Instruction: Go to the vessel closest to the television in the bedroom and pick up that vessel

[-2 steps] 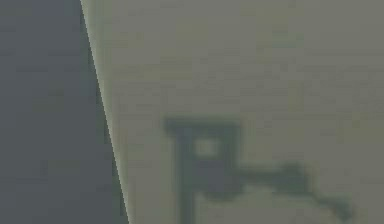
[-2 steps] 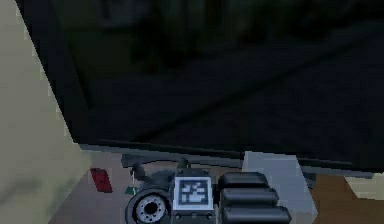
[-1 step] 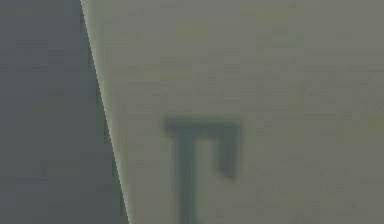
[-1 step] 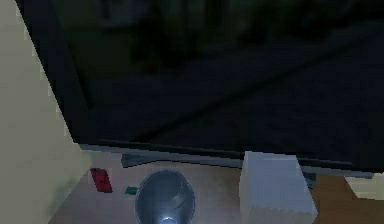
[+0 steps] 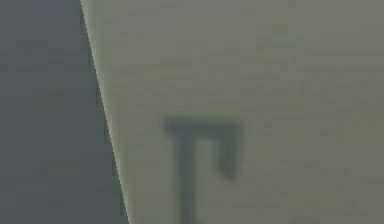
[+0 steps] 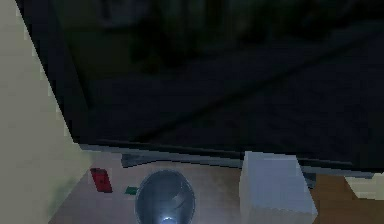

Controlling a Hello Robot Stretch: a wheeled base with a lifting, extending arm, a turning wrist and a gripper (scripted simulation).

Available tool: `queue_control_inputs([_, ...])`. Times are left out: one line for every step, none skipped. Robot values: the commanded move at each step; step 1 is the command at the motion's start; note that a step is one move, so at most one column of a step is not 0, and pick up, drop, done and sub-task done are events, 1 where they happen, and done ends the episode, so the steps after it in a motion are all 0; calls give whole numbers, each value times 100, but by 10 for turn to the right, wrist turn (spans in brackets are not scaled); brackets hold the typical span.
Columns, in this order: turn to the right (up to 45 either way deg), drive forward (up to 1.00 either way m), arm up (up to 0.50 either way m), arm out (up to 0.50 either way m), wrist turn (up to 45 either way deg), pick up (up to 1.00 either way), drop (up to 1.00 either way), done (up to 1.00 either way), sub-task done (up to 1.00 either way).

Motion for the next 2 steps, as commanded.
queue_control_inputs([0, 0, 10, 0, 0, 0, 0, 0, 0])
queue_control_inputs([0, 0, 0, 0, 0, 0, 0, 100, 0])
